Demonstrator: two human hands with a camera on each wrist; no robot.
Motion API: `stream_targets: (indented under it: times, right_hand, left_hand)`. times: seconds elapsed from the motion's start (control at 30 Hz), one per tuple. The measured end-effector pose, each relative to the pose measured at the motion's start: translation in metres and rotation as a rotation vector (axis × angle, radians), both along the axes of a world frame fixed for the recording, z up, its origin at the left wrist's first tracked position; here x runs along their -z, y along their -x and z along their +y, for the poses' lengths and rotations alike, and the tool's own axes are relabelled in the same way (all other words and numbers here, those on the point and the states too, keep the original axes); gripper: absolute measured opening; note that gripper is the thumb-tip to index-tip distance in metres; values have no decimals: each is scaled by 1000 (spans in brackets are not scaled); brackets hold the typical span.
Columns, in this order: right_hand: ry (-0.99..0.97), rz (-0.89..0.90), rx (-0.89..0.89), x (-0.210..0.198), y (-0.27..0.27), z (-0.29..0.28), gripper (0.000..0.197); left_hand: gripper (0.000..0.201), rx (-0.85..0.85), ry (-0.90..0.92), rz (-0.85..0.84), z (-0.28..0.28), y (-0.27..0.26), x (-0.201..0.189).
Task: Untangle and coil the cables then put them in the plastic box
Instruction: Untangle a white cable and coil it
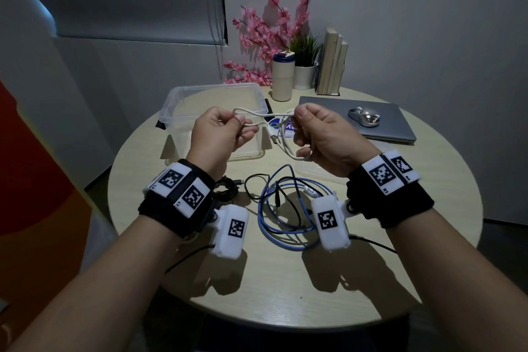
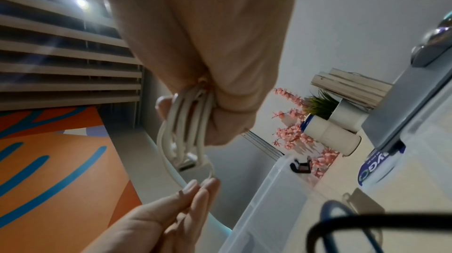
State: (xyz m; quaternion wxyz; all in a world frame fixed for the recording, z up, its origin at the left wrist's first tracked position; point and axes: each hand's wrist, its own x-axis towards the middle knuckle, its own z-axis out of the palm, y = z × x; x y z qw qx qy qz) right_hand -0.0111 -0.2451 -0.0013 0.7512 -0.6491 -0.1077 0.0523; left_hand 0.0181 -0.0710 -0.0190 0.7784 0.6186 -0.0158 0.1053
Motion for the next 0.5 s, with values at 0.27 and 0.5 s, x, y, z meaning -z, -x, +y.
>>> stream_targets:
  times: [0.27, 0.5]
  right_hand:
    - [-19, 11, 0, 3, 0, 5, 21]
    - [-66, 26, -28, 1, 1, 3, 19]
  left_hand:
    - [14, -39, 72, 17, -5, -1, 2]
    - [17, 201, 177, 102, -12, 12, 0]
